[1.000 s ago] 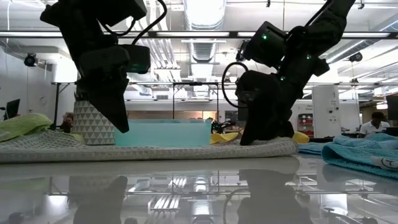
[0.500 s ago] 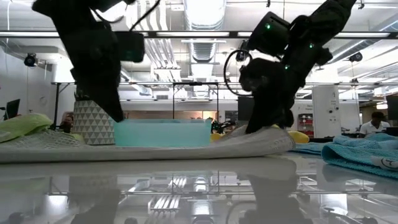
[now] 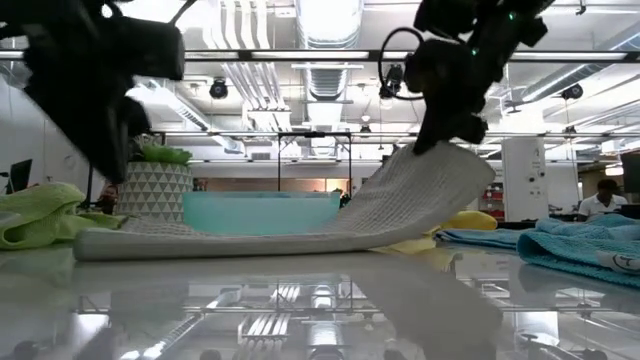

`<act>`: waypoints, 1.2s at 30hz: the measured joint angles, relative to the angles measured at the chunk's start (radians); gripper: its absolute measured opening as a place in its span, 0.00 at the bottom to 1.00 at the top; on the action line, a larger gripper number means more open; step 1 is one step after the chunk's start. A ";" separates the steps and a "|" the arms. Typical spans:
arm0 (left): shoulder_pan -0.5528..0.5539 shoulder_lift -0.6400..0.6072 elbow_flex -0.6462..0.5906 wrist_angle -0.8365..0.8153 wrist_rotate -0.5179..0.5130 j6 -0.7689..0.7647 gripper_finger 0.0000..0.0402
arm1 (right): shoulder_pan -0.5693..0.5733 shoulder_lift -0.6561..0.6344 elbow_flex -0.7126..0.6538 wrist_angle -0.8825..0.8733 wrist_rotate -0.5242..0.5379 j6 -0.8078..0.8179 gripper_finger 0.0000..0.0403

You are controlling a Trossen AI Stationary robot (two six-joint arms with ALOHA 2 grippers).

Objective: Fold microfiber towels
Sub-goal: Fold the gray microfiber towel

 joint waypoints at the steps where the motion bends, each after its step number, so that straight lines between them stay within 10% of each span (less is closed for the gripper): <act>1: -0.011 0.010 -0.002 0.001 0.002 -0.023 0.05 | 0.000 0.003 0.021 -0.022 0.000 -0.002 0.02; 15: -0.061 0.134 -0.075 0.160 -0.036 -0.071 0.05 | 0.044 0.313 0.188 0.244 -0.274 0.003 0.02; 36: -0.063 0.132 -0.126 0.211 -0.068 -0.071 0.05 | 0.065 0.767 0.537 0.532 -0.300 0.062 0.02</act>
